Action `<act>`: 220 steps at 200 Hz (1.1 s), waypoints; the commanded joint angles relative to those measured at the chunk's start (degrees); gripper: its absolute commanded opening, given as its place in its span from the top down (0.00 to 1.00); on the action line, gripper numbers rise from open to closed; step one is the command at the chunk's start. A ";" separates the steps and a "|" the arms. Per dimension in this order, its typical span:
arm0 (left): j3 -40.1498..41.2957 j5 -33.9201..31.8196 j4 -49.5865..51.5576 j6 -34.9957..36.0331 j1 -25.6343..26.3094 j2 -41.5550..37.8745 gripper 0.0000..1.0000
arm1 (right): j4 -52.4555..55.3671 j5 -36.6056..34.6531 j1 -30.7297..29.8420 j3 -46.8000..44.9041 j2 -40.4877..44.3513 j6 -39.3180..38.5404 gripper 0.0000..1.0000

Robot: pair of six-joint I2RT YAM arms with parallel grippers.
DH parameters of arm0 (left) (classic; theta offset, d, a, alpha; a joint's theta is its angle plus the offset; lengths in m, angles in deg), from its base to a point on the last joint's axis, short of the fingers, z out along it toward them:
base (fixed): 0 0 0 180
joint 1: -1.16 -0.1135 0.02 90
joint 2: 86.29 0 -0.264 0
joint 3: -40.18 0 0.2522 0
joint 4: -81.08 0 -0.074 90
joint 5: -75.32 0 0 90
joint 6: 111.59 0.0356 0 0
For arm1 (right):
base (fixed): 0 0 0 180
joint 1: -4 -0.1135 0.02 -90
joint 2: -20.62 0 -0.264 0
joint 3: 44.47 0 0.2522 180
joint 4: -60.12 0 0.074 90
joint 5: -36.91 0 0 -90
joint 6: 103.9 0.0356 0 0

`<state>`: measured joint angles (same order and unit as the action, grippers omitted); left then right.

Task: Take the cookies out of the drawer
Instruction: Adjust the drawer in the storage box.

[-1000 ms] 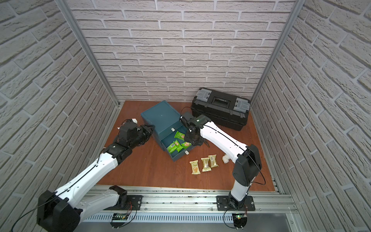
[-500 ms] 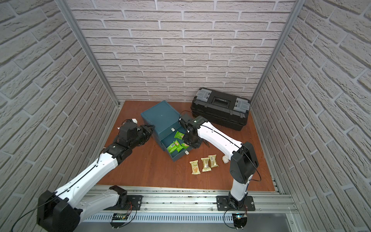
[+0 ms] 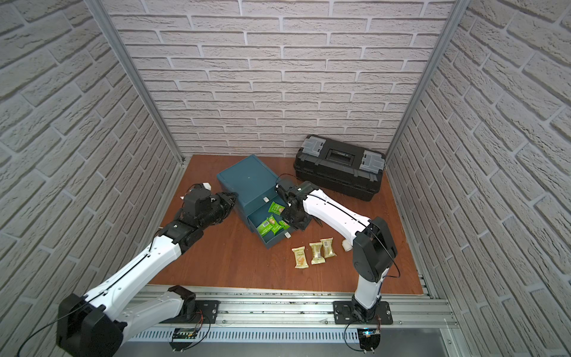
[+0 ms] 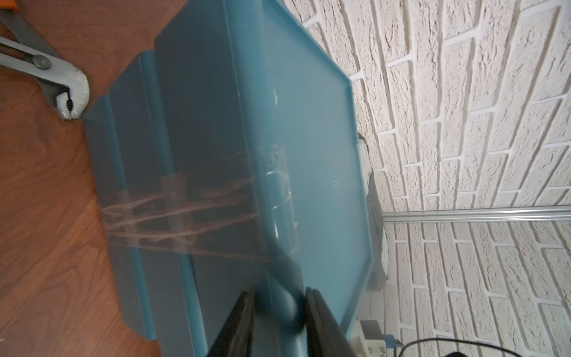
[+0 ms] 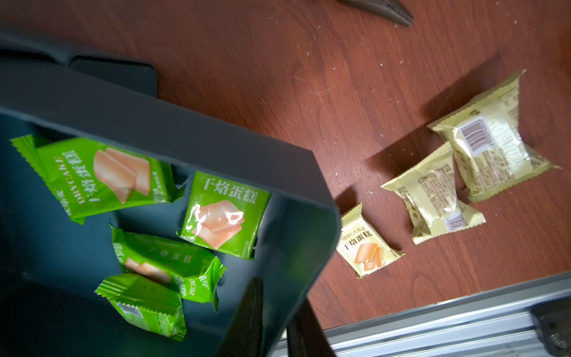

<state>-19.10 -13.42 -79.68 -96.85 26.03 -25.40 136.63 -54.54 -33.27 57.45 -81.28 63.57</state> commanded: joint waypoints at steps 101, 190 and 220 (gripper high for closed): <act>2.85 1.18 5.82 0.19 -0.08 0.29 0.68 | 6.62 0.58 1.28 -1.28 2.15 0.58 0.90; 3.18 1.64 5.27 0.20 -0.16 0.55 0.69 | 10.80 0.08 2.65 0.04 2.59 -2.50 0.96; 3.24 1.71 5.24 0.16 -0.17 0.55 0.69 | 8.95 1.69 2.64 -0.28 2.43 -1.98 0.95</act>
<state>-18.46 -12.87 -80.27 -96.87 25.98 -25.84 143.60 -55.18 -30.21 57.23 -80.93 63.48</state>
